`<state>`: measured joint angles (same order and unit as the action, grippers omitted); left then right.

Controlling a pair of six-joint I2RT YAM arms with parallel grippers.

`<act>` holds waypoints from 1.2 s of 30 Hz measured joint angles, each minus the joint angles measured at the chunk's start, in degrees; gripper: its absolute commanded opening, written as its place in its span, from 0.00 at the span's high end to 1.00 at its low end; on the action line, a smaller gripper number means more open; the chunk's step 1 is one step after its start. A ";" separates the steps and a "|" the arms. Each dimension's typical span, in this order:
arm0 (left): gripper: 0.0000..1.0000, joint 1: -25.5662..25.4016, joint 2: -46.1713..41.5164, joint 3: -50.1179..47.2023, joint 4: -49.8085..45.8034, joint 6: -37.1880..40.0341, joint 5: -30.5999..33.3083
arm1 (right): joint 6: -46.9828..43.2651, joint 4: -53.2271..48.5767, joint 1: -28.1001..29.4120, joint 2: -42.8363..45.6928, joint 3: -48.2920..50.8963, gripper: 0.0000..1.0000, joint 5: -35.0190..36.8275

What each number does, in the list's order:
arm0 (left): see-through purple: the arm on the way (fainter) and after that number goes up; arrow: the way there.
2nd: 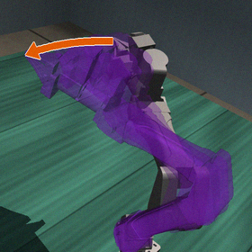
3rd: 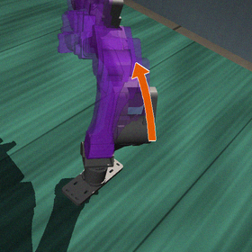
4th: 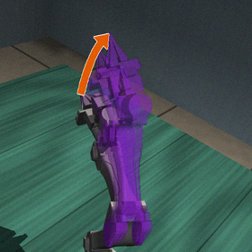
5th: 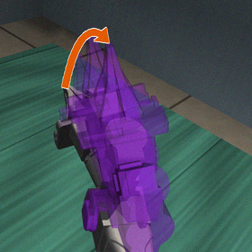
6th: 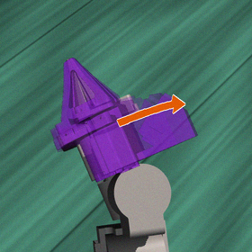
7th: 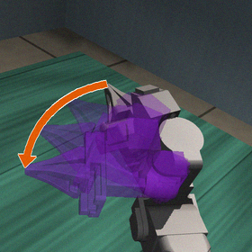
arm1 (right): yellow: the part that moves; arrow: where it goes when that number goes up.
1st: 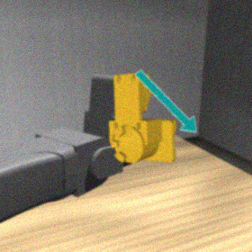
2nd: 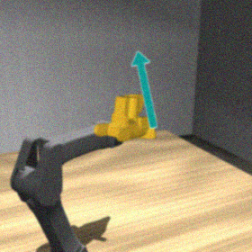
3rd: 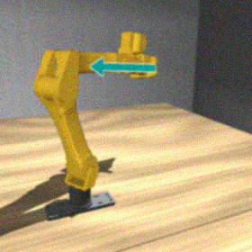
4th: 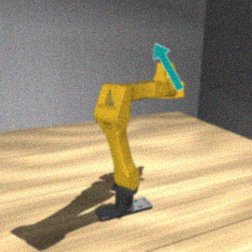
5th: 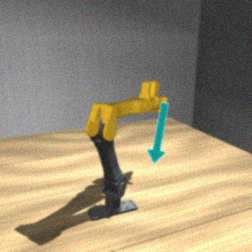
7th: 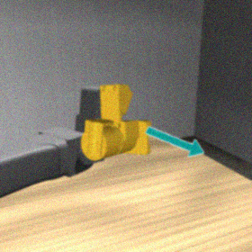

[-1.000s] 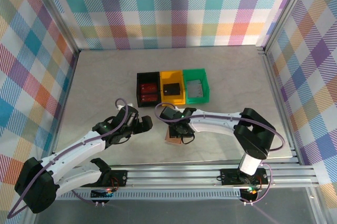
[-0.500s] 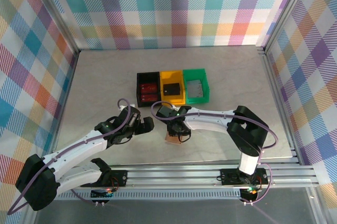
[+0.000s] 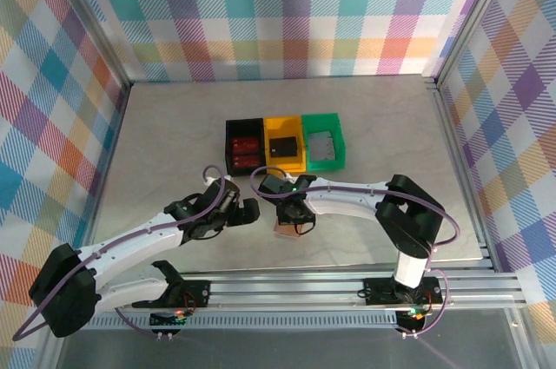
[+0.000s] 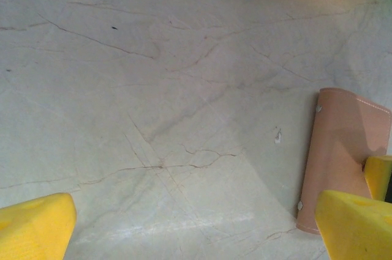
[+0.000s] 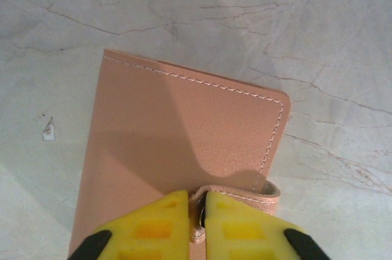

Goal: Take the credit cards out of the card holder

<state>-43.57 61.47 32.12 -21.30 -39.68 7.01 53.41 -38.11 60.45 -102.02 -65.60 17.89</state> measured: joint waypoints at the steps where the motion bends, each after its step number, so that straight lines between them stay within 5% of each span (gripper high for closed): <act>1: 0.00 -0.35 0.33 0.00 0.33 -0.04 0.00 | 0.04 0.31 -0.04 0.26 0.17 1.00 -0.11; 22: 0.00 -4.79 2.82 -0.11 3.96 -2.99 0.15 | -5.86 14.27 -1.31 6.36 6.97 1.00 -11.28; 36: 0.00 -4.79 2.82 -0.17 4.13 -3.19 0.07 | -5.20 26.36 -9.84 17.46 22.49 1.00 -19.98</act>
<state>-48.36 64.29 31.94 -17.17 -42.87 7.07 48.21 -11.75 50.61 -84.55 -43.11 -2.09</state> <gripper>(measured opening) 0.996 0.039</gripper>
